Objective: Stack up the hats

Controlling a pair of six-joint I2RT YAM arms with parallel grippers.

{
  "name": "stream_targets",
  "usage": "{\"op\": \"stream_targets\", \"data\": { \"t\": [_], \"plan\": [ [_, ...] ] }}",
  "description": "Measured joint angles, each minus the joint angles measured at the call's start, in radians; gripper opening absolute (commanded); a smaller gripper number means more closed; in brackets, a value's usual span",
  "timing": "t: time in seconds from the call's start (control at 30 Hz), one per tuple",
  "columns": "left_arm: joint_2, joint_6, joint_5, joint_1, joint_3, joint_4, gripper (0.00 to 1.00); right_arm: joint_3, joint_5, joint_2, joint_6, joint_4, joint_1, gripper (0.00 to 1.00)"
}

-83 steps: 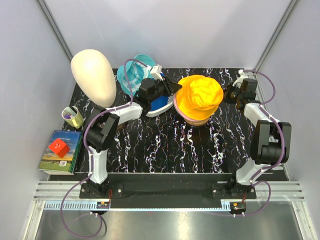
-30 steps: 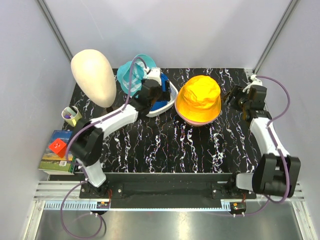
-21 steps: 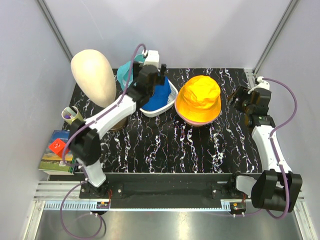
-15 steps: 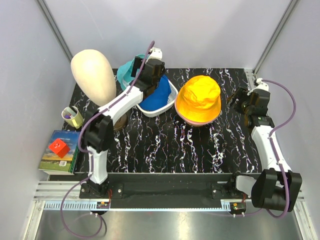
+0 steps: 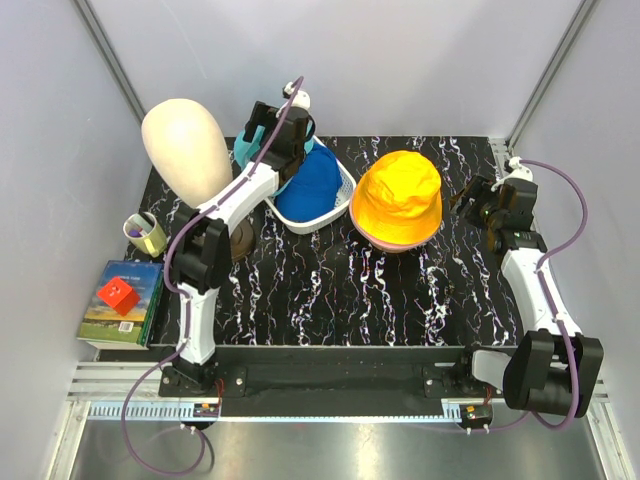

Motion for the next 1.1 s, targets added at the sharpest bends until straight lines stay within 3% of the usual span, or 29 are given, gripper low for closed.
{"op": "stream_targets", "data": {
  "t": [0.13, 0.2, 0.23, 0.27, 0.3, 0.4, 0.7, 1.1],
  "plan": [
    [0.043, 0.003, 0.016, 0.017, 0.063, -0.012, 0.98, -0.001, 0.000, 0.000, 0.000, 0.003, 0.000, 0.82],
    [0.066, 0.002, 0.026, 0.032, 0.072, -0.025, 0.86, -0.006, 0.001, -0.003, 0.000, 0.005, 0.000, 0.82],
    [0.075, -0.001, 0.032, 0.040, 0.073, -0.037, 0.75, -0.010, 0.001, -0.005, 0.000, 0.005, 0.000, 0.82],
    [0.085, -0.004, 0.038, 0.049, 0.072, -0.048, 0.49, -0.013, 0.001, -0.008, 0.000, 0.004, 0.000, 0.81],
    [0.094, -0.008, 0.046, 0.057, 0.072, -0.059, 0.32, -0.015, 0.001, -0.011, 0.000, 0.005, 0.000, 0.82],
    [0.105, -0.012, 0.072, 0.072, 0.061, -0.072, 0.00, -0.021, 0.001, -0.022, 0.000, 0.004, 0.000, 0.82],
    [0.055, -0.017, 0.119, 0.059, 0.011, -0.056, 0.00, -0.021, -0.007, -0.068, 0.000, -0.002, 0.000, 0.82],
    [-0.298, 0.034, 0.135, -0.109, -0.018, 0.056, 0.00, 0.124, -0.080, -0.223, -0.012, -0.038, 0.003, 0.81]
  ]
}}
